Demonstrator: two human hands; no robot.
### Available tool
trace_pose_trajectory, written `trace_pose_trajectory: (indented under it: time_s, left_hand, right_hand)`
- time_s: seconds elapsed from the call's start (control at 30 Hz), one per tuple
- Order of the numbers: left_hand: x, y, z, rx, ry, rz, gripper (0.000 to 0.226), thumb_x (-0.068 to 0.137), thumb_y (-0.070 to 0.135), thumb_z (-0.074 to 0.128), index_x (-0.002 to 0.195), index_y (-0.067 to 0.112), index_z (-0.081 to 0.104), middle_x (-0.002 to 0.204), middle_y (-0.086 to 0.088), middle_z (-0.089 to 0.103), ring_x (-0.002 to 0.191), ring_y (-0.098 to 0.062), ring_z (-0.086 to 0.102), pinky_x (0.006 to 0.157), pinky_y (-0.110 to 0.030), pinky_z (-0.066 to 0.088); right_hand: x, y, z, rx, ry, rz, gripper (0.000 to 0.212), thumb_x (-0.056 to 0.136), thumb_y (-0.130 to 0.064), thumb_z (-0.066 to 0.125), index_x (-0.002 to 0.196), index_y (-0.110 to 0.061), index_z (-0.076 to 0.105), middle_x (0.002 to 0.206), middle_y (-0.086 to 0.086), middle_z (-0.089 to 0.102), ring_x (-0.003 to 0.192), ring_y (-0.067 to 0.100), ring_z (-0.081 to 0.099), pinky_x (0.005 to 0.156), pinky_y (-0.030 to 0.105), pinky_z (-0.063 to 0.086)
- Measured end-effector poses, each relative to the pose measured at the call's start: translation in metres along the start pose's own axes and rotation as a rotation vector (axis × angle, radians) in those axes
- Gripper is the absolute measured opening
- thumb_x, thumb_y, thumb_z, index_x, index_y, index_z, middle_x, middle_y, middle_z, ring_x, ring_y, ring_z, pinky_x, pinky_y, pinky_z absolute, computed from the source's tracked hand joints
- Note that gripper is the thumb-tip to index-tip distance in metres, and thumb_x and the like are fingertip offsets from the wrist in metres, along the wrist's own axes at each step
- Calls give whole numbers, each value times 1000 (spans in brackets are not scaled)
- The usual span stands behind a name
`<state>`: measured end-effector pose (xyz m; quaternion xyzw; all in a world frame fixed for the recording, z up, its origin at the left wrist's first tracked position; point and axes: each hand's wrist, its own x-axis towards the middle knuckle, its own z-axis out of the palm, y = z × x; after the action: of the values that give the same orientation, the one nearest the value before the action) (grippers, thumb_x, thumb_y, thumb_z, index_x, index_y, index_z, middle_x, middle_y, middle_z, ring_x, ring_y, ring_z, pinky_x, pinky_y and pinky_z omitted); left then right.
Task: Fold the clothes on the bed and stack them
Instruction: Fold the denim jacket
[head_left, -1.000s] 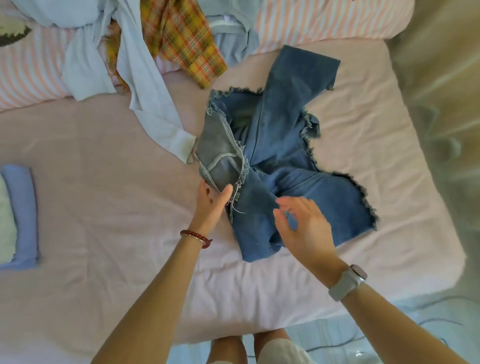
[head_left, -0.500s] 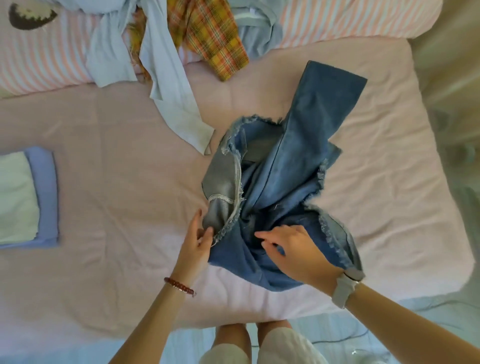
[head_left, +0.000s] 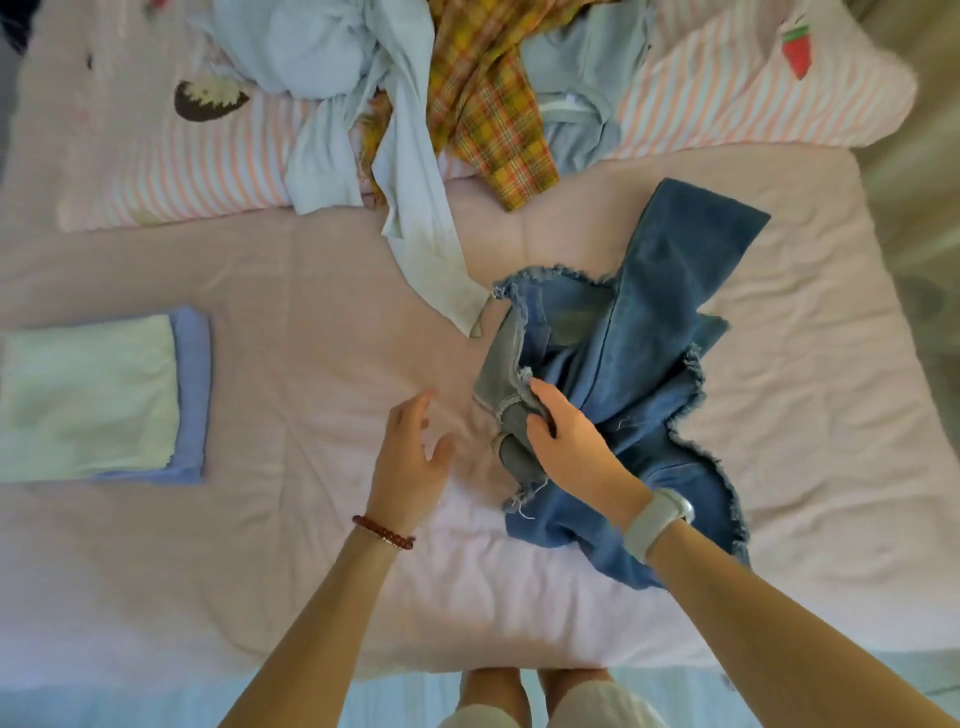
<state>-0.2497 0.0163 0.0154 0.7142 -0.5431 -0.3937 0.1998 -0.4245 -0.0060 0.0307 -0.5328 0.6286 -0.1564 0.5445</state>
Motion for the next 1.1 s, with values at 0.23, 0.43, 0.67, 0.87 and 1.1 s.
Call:
trace_pose_trajectory:
  time_s: [0.23, 0.43, 0.67, 0.87, 1.1]
  left_hand:
    - [29, 112, -40, 416, -102, 770, 62, 81, 43, 49, 137, 32, 27, 152, -16, 15, 140, -34, 9, 107, -48, 15]
    - [-2, 205, -80, 287, -208, 985, 26, 79, 33, 67, 96, 14, 65, 145, 8, 23, 140, -22, 15, 115, -41, 17]
    - [-87, 269, -126, 20, -448, 1050, 52, 80, 18, 66, 124, 34, 43, 135, 10, 39, 127, -3, 34, 110, -23, 27]
    - [-154, 273, -183, -48, 88, 1097, 37, 75, 49, 53, 66, 14, 57, 72, -6, 61, 74, -13, 54, 68, -27, 42]
    - [-219, 274, -232, 274, 509, 977, 28, 80, 17, 66, 66, 24, 43, 50, 9, 41, 53, -13, 42, 48, -29, 28]
  right_hand:
    - [-60, -87, -96, -321, -69, -418, 30, 95, -6, 46, 119, -11, 62, 79, 5, 67, 64, 15, 58, 64, 27, 46]
    - [-133, -142, -161, -347, 26, -533, 25, 95, -6, 46, 97, -25, 62, 64, 8, 58, 52, 8, 40, 54, 16, 33]
    - [-239, -204, -169, -386, 242, -796, 20, 88, -20, 44, 96, -39, 48, 80, -26, 59, 73, 2, 54, 69, 12, 37]
    - [-302, -219, -162, -385, 552, -942, 24, 86, -12, 55, 97, -31, 46, 90, -2, 59, 77, 10, 53, 72, 21, 39]
    - [-321, -205, -130, -773, 855, -466, 34, 85, -17, 55, 119, -23, 54, 116, 1, 46, 113, 24, 46, 76, 38, 45]
